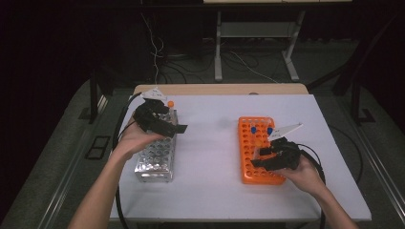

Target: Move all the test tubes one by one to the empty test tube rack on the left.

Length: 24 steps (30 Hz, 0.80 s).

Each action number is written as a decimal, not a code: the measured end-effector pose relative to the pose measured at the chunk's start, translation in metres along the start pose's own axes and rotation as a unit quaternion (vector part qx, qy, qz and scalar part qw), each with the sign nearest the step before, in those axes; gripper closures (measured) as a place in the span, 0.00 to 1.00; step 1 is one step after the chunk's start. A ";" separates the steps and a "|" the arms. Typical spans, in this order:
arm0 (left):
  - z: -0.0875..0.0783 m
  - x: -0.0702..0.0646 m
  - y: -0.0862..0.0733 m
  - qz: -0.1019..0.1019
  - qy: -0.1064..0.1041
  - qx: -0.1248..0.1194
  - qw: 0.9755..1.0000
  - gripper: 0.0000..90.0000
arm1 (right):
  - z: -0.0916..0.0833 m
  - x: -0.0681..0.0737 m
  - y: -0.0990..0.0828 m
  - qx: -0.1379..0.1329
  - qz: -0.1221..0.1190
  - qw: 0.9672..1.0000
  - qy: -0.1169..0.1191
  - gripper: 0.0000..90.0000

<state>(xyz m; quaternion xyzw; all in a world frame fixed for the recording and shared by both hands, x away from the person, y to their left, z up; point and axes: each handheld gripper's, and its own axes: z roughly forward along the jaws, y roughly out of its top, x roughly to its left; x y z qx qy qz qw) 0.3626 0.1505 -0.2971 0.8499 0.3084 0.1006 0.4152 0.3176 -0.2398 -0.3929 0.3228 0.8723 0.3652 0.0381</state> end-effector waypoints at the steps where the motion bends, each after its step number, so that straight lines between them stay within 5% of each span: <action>1: 0.001 -0.003 -0.001 0.001 -0.002 0.000 1.000 0.00 | 0.001 0.000 0.000 -0.003 0.001 1.000 -0.002 0.55; 9: 0.012 -0.019 -0.002 0.020 -0.023 0.009 0.999 0.00 | 0.005 0.001 0.000 -0.007 -0.008 1.000 -0.026 0.81; 24: 0.022 -0.038 0.005 0.048 -0.053 0.023 0.997 0.00 | -0.015 0.008 0.020 -0.029 -0.035 0.998 -0.033 0.82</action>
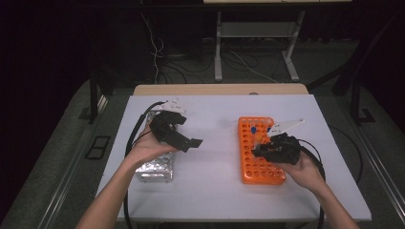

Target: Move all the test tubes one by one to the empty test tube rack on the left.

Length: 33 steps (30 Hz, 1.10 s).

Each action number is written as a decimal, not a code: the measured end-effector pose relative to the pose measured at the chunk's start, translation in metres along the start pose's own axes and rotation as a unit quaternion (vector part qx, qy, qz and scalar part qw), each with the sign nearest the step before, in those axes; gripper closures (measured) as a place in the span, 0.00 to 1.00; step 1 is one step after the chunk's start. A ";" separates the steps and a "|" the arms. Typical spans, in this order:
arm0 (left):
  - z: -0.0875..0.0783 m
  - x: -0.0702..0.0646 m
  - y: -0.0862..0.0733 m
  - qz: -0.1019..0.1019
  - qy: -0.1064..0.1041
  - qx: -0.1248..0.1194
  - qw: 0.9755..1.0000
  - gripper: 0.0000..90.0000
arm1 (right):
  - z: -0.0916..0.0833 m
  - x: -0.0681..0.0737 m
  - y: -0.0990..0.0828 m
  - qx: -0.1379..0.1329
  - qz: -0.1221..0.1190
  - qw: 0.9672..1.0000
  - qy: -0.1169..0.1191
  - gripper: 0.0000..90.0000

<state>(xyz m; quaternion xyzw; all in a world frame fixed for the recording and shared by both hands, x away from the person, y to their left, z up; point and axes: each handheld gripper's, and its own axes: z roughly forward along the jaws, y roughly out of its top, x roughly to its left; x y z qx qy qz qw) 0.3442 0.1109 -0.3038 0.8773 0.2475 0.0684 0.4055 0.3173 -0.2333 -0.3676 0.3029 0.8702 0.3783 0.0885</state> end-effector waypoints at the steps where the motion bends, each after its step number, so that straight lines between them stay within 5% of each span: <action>1: 0.000 -0.001 0.001 0.000 -0.001 -0.001 1.000 0.00 | -0.002 0.001 0.002 0.000 -0.001 1.000 0.003 0.82; 15: 0.007 -0.018 0.016 0.032 -0.028 0.015 0.999 0.00 | -0.009 0.013 0.028 0.007 -0.025 0.999 0.024 0.82; 33: 0.017 -0.037 0.031 0.070 -0.063 0.025 0.995 0.04 | 0.008 0.038 0.049 0.027 -0.064 0.996 0.063 0.82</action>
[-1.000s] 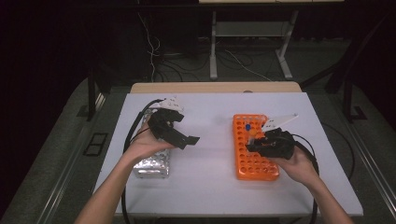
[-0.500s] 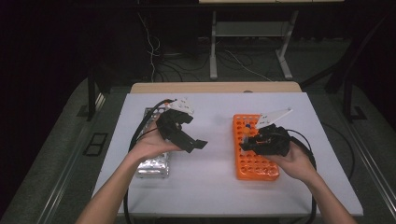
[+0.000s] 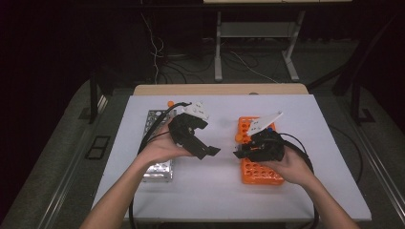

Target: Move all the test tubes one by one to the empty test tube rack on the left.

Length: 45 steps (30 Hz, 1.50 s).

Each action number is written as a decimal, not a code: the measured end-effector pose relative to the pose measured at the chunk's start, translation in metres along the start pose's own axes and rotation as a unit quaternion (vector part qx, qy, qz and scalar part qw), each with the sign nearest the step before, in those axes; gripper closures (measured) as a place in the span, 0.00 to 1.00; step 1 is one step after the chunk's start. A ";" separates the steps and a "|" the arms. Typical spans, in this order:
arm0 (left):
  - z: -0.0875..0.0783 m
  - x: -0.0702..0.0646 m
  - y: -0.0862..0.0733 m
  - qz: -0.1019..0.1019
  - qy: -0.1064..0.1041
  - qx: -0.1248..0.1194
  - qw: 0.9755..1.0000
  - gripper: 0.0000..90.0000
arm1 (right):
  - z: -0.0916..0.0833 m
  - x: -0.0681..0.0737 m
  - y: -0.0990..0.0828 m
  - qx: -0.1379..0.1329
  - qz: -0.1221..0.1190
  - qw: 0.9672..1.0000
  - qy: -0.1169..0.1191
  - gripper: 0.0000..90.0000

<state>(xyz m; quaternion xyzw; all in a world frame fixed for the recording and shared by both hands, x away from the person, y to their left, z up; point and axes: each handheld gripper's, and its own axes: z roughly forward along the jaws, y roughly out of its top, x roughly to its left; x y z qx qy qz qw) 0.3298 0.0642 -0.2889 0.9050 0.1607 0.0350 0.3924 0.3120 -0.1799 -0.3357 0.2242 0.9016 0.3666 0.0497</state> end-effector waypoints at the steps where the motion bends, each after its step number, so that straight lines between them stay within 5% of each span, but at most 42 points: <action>1: 0.001 0.000 0.001 0.000 -0.002 0.000 1.000 0.05 | 0.002 0.001 0.001 0.001 -0.003 1.000 0.002 0.82; 12: 0.009 -0.004 0.007 0.011 -0.032 0.010 0.999 0.18 | 0.017 0.011 0.011 0.003 -0.018 1.000 0.021 0.82; 20: 0.015 -0.007 0.009 0.021 -0.049 0.019 0.998 0.46 | 0.026 0.019 0.017 0.000 -0.026 0.999 0.034 0.82; 32: 0.014 -0.009 0.009 0.035 -0.054 0.020 0.998 0.73 | 0.032 0.023 0.021 -0.004 -0.029 0.999 0.043 0.82; 37: 0.014 -0.008 0.009 0.030 -0.054 0.022 0.998 0.76 | 0.034 0.024 0.022 -0.004 -0.029 0.999 0.044 0.82; 45: 0.000 -0.001 0.010 0.015 -0.032 0.010 0.999 0.76 | 0.025 0.018 0.021 -0.020 -0.010 0.999 0.042 0.66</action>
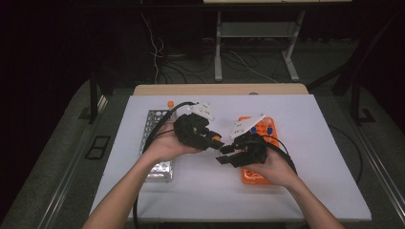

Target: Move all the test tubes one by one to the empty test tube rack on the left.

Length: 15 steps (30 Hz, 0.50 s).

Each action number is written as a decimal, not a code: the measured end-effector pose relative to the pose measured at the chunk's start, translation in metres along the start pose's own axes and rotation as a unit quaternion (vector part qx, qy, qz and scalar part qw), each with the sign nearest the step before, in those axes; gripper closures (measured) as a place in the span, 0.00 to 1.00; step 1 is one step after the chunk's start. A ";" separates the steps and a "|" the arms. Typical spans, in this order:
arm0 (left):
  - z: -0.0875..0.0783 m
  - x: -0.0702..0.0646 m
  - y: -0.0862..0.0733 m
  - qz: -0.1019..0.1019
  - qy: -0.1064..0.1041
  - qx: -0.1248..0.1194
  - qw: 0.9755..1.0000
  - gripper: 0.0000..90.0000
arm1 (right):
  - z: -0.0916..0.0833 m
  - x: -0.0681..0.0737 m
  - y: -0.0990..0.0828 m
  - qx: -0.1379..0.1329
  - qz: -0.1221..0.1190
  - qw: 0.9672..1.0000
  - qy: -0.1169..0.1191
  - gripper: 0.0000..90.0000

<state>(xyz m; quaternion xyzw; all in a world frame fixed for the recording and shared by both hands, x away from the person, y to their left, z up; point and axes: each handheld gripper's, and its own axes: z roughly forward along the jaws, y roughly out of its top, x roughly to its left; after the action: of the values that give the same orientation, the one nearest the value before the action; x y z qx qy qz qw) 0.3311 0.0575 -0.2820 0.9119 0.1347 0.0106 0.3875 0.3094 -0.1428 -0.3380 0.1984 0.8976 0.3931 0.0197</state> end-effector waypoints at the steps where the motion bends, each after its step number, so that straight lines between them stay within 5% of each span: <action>1: -0.002 0.001 0.000 0.000 0.002 -0.002 1.000 0.76 | -0.002 -0.001 0.000 0.000 0.003 1.000 0.000 0.65; 9: -0.018 0.006 -0.001 -0.005 0.020 -0.008 1.000 0.76 | -0.012 -0.005 -0.003 -0.012 0.019 1.000 -0.006 0.49; 15: -0.028 0.010 -0.001 -0.011 0.036 -0.014 0.999 0.76 | -0.021 -0.008 -0.005 -0.028 0.031 0.999 -0.013 0.20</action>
<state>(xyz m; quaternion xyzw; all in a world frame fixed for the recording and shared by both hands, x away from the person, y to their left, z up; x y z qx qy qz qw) 0.3366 0.0807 -0.2639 0.9039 0.1580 0.0407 0.3954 0.3108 -0.1628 -0.3279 0.2304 0.8795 0.4157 0.0248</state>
